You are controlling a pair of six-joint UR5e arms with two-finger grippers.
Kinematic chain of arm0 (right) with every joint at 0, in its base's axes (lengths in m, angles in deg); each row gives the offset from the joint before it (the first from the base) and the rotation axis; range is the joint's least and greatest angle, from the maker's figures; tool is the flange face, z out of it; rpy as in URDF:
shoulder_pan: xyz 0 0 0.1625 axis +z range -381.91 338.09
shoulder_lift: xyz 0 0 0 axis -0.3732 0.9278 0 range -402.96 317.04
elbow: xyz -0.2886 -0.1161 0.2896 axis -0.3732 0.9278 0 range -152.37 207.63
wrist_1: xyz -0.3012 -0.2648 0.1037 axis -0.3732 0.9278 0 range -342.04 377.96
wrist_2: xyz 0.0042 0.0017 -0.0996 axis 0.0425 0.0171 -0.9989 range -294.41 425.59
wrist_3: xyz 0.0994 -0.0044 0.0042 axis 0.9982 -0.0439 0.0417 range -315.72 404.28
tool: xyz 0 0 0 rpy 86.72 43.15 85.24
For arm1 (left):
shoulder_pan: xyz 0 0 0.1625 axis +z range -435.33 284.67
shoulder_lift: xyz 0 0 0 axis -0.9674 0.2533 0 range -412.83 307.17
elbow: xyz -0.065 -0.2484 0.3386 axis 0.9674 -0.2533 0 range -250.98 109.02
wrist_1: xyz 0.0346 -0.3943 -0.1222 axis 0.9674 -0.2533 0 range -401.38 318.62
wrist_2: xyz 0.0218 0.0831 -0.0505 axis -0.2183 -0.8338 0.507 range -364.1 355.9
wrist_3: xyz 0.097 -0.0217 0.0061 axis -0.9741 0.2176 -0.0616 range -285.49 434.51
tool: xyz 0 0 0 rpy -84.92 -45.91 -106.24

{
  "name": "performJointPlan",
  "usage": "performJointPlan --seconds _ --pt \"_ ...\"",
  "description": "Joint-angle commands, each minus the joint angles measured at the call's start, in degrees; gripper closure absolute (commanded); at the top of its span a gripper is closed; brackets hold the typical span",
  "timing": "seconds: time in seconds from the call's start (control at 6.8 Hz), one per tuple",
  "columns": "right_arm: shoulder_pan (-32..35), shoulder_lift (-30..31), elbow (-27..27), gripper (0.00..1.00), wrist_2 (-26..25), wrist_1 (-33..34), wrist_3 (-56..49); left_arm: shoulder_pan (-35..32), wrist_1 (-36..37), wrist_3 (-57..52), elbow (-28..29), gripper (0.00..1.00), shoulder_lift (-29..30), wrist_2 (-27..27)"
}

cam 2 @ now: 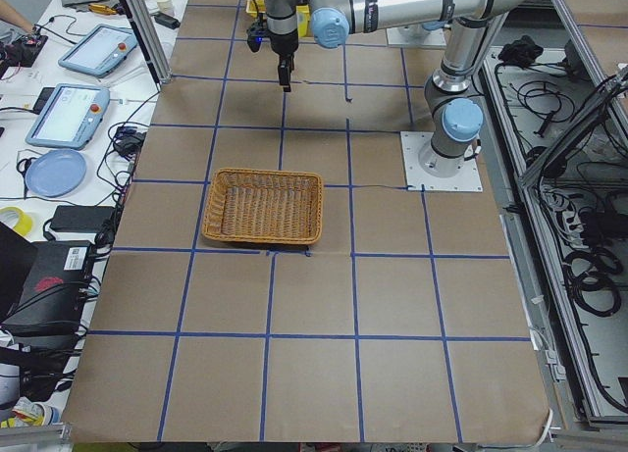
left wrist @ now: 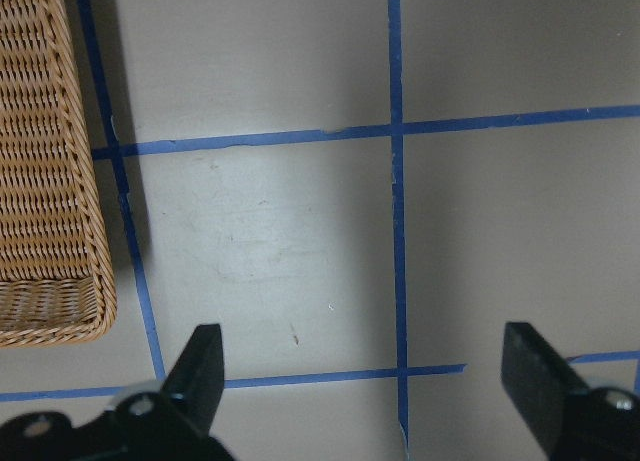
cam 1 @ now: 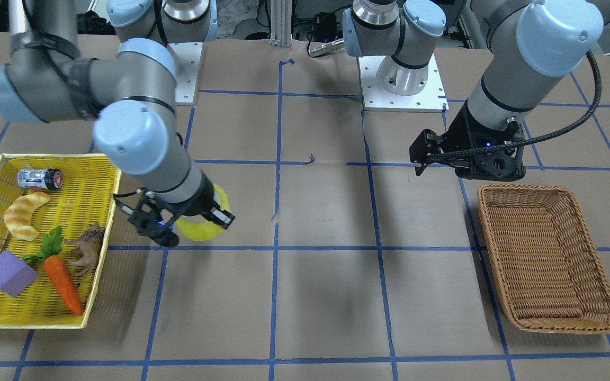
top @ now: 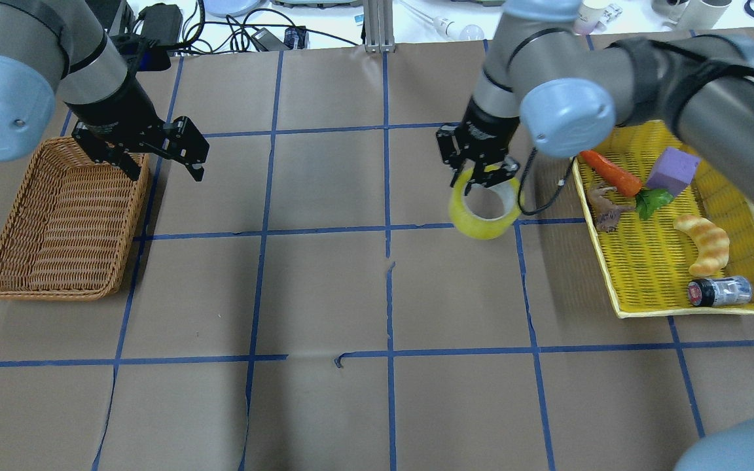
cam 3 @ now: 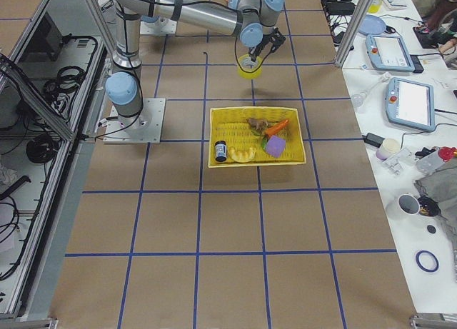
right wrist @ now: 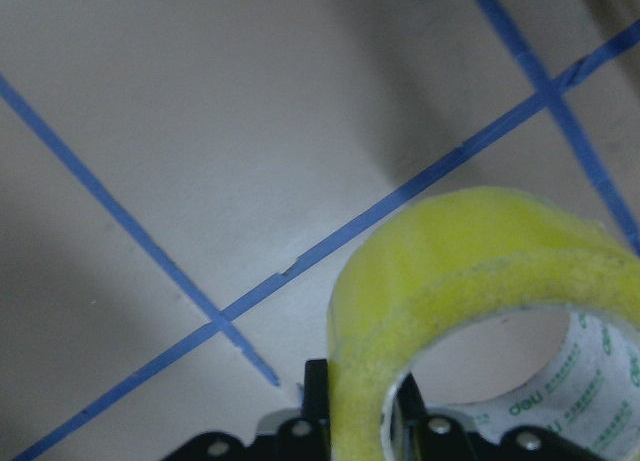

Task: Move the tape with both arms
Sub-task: 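Carry the tape roll to the table center and set it down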

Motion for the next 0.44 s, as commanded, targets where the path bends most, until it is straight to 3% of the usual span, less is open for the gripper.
performJointPlan --seconds 0.0,0.29 --pt "9.32 -4.07 -0.08 1.0 1.15 7.35 16.46 0.17 0.1 -0.03 -0.06 0.0 0.0 -0.11" --pt "15.29 -7.75 0.1 1.0 1.41 10.5 23.08 0.17 0.1 -0.03 -0.06 0.0 0.0 -0.11"
